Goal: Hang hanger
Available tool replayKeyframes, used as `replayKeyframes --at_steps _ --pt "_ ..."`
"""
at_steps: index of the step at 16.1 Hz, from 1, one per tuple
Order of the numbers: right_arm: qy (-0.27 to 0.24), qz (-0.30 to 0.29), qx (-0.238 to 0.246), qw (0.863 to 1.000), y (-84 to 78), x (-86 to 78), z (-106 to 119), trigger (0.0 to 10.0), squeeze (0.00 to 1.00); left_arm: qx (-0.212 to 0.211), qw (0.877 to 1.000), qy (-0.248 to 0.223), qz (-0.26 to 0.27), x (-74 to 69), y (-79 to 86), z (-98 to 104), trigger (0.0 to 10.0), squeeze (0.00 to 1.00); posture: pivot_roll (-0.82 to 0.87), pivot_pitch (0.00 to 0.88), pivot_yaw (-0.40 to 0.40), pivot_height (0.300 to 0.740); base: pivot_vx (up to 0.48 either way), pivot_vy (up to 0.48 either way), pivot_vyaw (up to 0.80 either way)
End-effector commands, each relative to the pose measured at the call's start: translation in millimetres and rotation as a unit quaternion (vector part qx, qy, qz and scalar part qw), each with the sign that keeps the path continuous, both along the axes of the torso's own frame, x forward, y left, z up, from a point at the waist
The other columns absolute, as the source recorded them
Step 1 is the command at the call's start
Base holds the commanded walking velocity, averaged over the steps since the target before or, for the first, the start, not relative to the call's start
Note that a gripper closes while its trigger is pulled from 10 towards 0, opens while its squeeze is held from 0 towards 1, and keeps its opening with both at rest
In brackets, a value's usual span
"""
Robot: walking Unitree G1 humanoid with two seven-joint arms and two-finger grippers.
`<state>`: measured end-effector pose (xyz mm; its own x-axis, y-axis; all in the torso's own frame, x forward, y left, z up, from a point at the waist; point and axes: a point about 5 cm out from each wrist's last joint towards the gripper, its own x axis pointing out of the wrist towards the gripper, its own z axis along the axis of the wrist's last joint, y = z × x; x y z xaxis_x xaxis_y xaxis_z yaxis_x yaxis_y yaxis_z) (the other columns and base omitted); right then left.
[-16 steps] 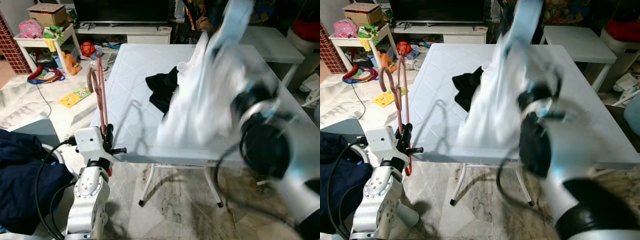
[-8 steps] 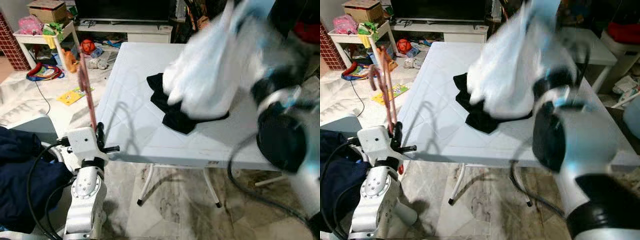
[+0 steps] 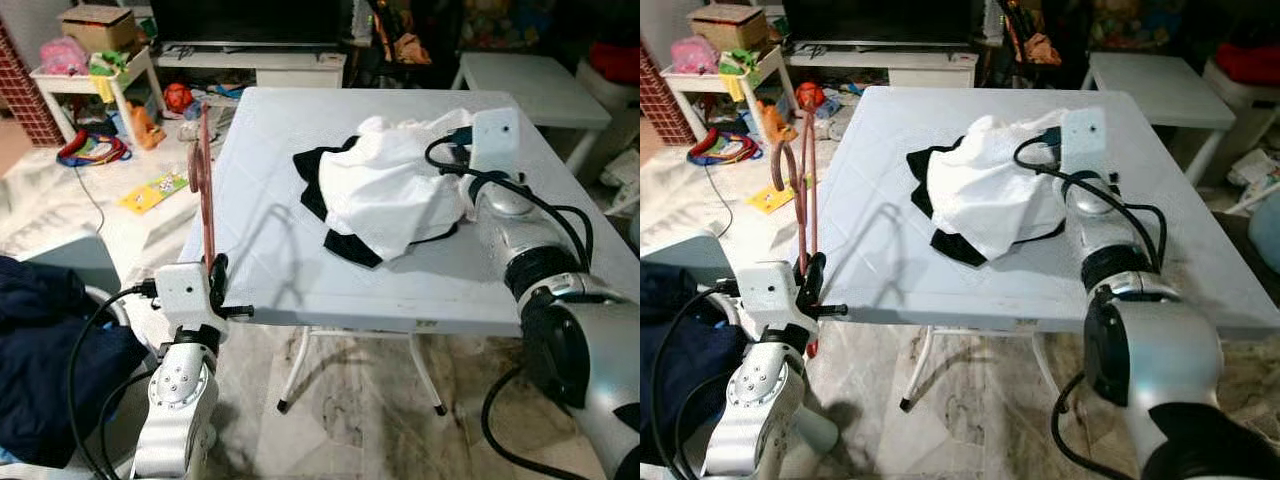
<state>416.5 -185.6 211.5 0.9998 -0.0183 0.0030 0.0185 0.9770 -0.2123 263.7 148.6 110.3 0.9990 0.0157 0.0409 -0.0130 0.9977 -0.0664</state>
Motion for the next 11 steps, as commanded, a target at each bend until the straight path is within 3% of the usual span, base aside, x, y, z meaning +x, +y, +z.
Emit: replayKeyframes --at_steps 1,3,5,9,11 --pt "-0.020 0.026 -0.006 0.999 6.7 -0.2 4 10.0 1.00 0.006 1.000 -0.006 0.005 -1.3 3.9 5 10.0 0.00 -0.03 0.000 0.011 0.740 0.000 0.000 0.00" --pt "-0.035 0.063 0.000 0.997 16.5 -6.2 -9 10.0 1.00 0.005 0.999 -0.019 -0.030 -0.8 0.0 16 10.0 0.00 -0.05 0.000 0.019 0.740 0.000 0.000 0.00" --pt "-0.077 0.083 0.043 0.993 20.1 -17.8 -16 10.0 1.00 0.018 0.998 -0.041 -0.032 0.6 -2.9 29 10.0 0.00 -0.05 0.000 0.021 0.740 0.000 0.000 0.00" --pt "-0.105 0.044 0.113 0.987 14.7 -48.9 -39 10.0 1.00 0.023 0.998 -0.037 -0.034 -1.4 -3.6 30 10.0 0.00 -0.04 0.000 0.025 0.740 0.000 0.000 0.00" --pt "-0.098 0.052 0.101 0.989 18.6 -62.9 -48 10.0 1.00 0.024 0.999 -0.027 -0.036 -4.5 -4.2 26 10.0 0.00 -0.05 0.000 0.029 0.740 0.000 0.000 0.00"
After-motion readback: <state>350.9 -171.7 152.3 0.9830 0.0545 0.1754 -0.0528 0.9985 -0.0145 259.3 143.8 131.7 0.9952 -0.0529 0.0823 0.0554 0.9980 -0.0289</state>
